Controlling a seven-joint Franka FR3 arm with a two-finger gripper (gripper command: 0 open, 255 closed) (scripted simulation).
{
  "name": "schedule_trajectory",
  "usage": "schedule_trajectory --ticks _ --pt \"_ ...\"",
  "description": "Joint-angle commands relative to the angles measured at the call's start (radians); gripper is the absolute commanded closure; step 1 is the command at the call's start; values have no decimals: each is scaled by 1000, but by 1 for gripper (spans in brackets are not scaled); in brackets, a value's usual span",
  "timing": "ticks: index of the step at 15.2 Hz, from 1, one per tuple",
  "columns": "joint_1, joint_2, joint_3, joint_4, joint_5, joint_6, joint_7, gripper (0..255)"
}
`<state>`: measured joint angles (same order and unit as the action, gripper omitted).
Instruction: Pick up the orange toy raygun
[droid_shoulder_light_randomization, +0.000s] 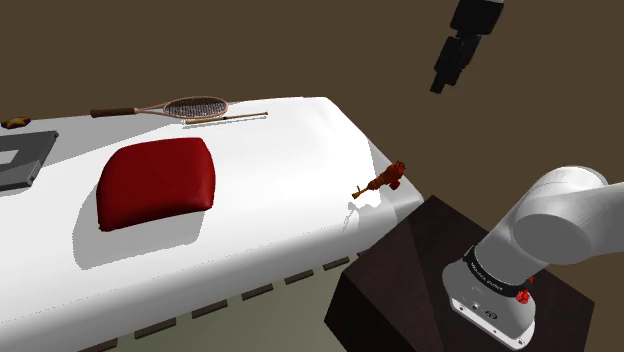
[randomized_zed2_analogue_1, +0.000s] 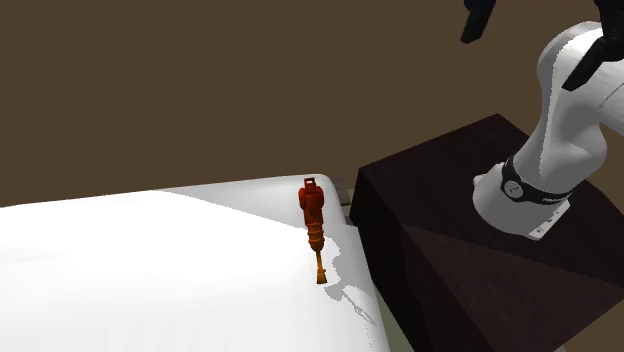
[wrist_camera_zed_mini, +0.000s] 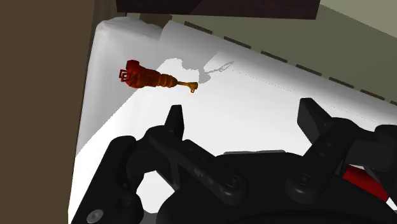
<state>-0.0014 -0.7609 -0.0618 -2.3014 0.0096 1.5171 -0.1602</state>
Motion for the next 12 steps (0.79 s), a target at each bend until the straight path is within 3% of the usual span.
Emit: schedule_trajectory --ticks 1,12 --pt "0 0 0 0 0 0 0 0" --pt "62 66 -130 -295 -166 354 -389 0"
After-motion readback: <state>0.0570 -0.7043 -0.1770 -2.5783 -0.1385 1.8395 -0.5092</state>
